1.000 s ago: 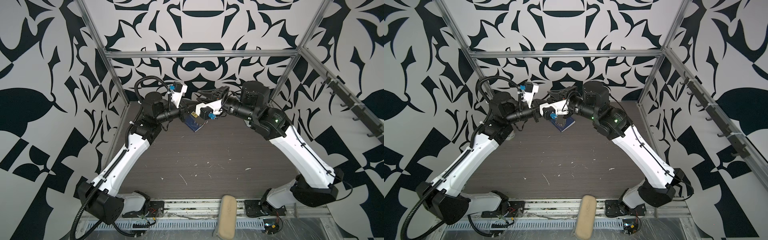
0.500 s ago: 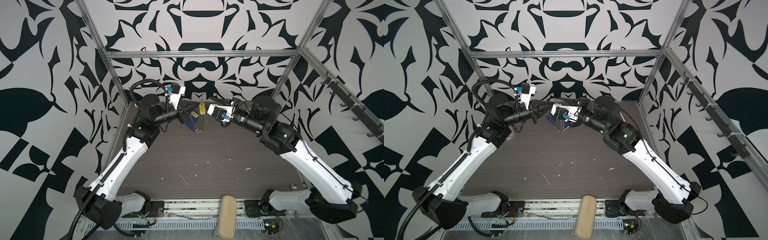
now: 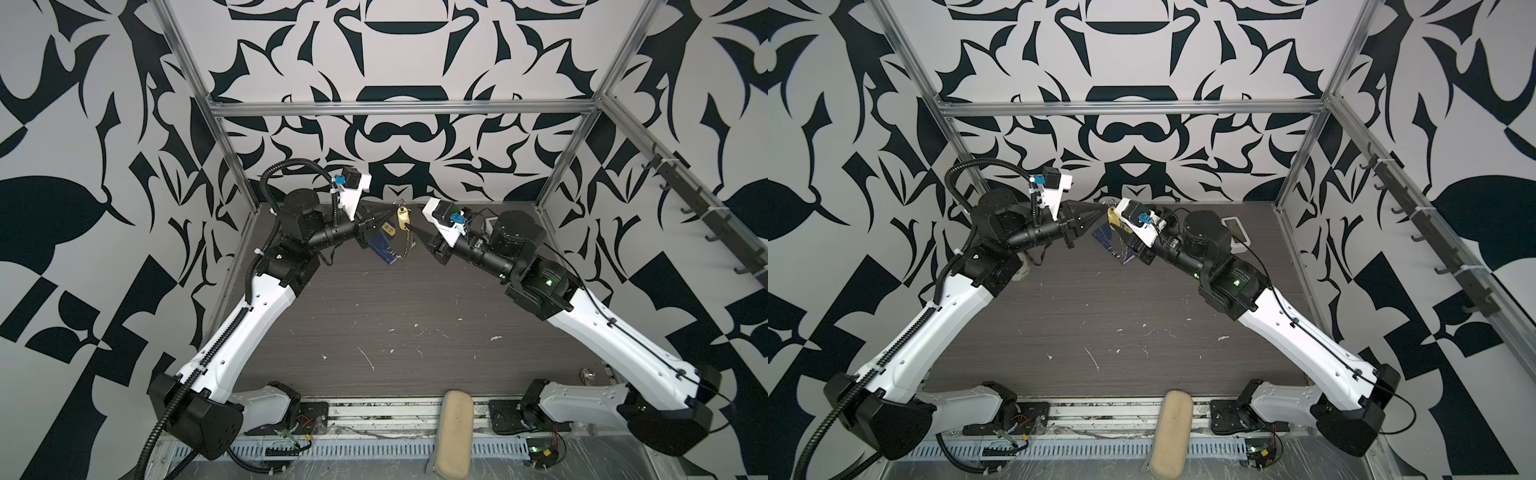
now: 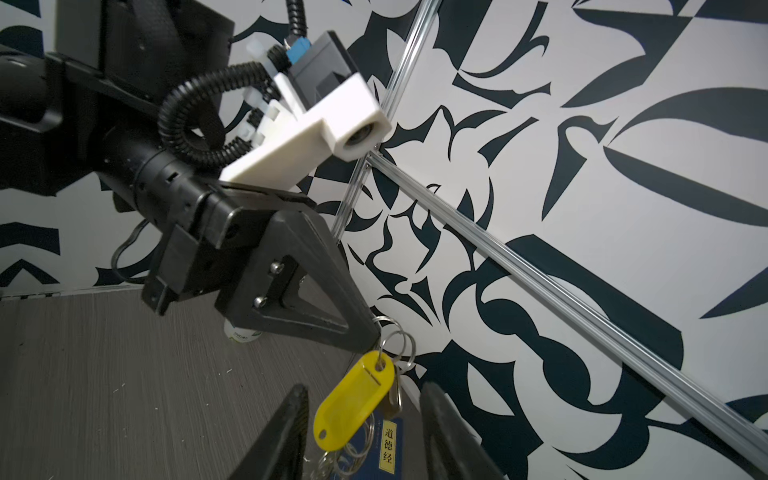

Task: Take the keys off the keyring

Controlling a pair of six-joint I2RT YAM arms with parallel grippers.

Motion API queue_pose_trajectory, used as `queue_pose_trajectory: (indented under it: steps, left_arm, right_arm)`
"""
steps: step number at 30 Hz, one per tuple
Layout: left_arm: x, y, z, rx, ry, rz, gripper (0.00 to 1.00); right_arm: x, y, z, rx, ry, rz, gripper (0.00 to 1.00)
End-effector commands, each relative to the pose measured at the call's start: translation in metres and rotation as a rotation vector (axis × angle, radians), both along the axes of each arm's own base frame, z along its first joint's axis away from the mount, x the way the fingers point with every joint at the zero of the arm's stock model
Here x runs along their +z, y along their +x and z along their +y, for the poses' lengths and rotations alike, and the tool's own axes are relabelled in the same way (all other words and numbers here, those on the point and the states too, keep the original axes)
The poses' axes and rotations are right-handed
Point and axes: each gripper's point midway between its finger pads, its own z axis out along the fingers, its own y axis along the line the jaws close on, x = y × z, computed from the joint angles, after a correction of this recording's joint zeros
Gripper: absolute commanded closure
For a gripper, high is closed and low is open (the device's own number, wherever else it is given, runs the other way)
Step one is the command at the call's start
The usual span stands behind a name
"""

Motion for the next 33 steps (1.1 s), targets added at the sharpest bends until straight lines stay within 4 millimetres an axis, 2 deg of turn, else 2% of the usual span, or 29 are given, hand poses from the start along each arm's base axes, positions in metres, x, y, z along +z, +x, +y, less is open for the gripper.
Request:
queue_pose_trajectory:
  steps: [1,5,7,12,17,23,27,33]
  left_arm:
    - [0.014,-0.011,0.006,0.001,-0.021,-0.053,1.0]
    - [0.014,-0.012,0.005,-0.004,-0.021,-0.052,1.0]
    - [0.013,-0.013,0.005,-0.006,-0.02,-0.051,1.0]
    - [0.012,-0.014,0.007,-0.002,-0.017,-0.051,1.0]
    - [0.01,-0.014,0.008,0.01,-0.002,-0.051,1.0]
    - [0.008,-0.013,0.008,0.011,0.004,-0.049,1.0]
    - [0.008,-0.013,0.008,0.012,0.005,-0.049,1.0]
    - [0.007,-0.015,0.009,0.012,0.012,-0.055,1.0]
  right_arm:
    - [0.03,0.006,-0.006,-0.037,0.142,0.01,0.53]
    - [0.019,0.019,0.003,-0.056,0.143,0.065,0.51]
    - [0.016,0.023,0.007,-0.059,0.135,0.082,0.46]
    - [0.011,0.035,0.008,-0.107,0.105,0.102,0.43]
    - [0.013,0.03,0.006,-0.099,0.076,0.084,0.55]
    - [0.015,0.023,-0.003,-0.105,0.05,0.069,0.81]
    - [0.017,0.018,-0.002,-0.076,0.04,0.069,0.83]
    - [0.023,0.013,-0.001,-0.055,0.032,0.064,0.93]
